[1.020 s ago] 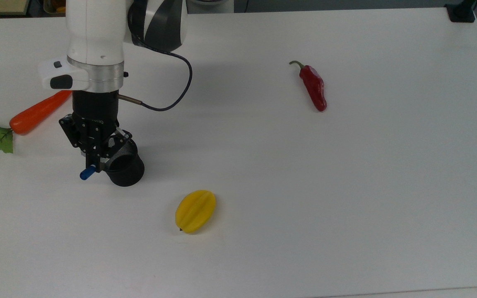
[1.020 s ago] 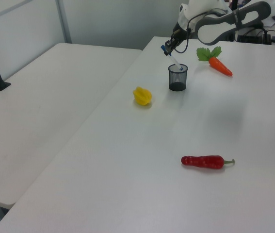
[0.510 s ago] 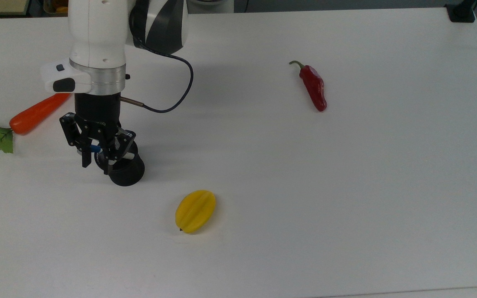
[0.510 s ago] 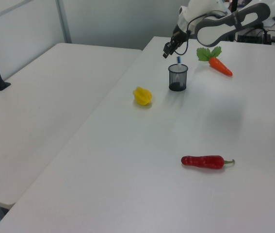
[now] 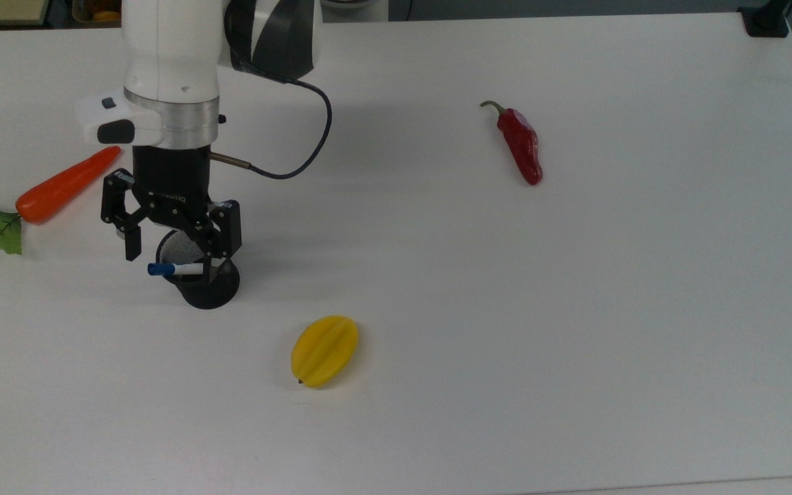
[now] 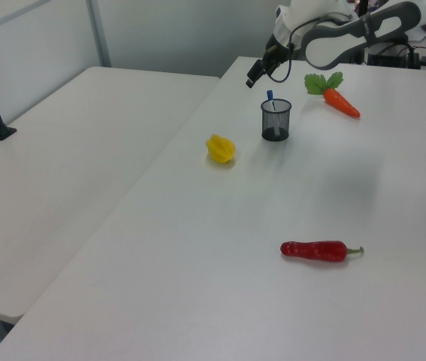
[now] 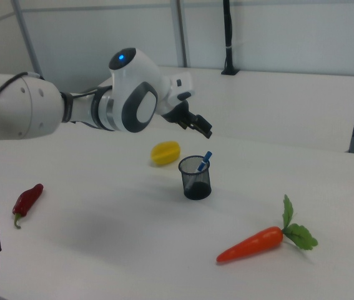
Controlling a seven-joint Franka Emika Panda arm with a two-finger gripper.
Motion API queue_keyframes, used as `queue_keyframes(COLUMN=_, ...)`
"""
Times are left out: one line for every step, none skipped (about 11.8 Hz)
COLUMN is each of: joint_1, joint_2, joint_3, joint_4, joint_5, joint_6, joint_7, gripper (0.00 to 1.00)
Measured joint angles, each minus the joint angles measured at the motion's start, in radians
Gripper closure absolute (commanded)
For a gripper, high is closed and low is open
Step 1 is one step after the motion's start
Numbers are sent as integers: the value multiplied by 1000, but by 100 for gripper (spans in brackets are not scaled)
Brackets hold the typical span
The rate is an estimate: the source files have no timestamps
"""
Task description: Place marker
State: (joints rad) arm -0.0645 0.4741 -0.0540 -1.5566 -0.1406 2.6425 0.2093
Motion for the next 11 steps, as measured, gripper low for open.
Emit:
queue_keyframes(joint_1=15, joint_2=-21, joint_3=1, joint_4=0, joint_5=0, joint_6=-46, joint_7=0, gripper=0)
queue_keyframes(joint_1=37, joint_2=-49, joint_3=2, joint_4=1, joint_5=0, joint_6=-126, joint_7=0, gripper=0)
queue_keyframes(joint_1=65, joint_2=-86, joint_3=3, joint_4=1, joint_5=0, joint_6=-233, joint_7=0, gripper=0)
queue_keyframes(joint_1=94, joint_2=-126, joint_3=4, joint_4=2, joint_5=0, joint_6=-341, joint_7=0, gripper=0)
queue_keyframes(joint_1=122, joint_2=-165, joint_3=4, joint_4=2, joint_5=0, joint_6=-451, joint_7=0, gripper=0)
queue_keyframes(joint_1=139, joint_2=-190, joint_3=5, joint_4=2, joint_5=0, joint_6=-521, joint_7=0, gripper=0)
queue_keyframes(joint_1=158, joint_2=-215, joint_3=5, joint_4=2, joint_5=1, joint_6=-593, joint_7=0, gripper=0)
queue_keyframes(joint_1=182, joint_2=-250, joint_3=6, joint_4=1, joint_5=6, joint_6=-678, joint_7=-2, gripper=0)
queue_keyframes(joint_1=196, joint_2=-271, joint_3=5, joint_4=1, joint_5=12, joint_6=-727, joint_7=-11, gripper=0)
queue_keyframes(joint_1=207, joint_2=-291, joint_3=5, joint_4=0, joint_5=22, joint_6=-778, joint_7=-30, gripper=0)
queue_keyframes(joint_1=216, joint_2=-313, joint_3=5, joint_4=-1, joint_5=31, joint_6=-829, joint_7=-54, gripper=0)
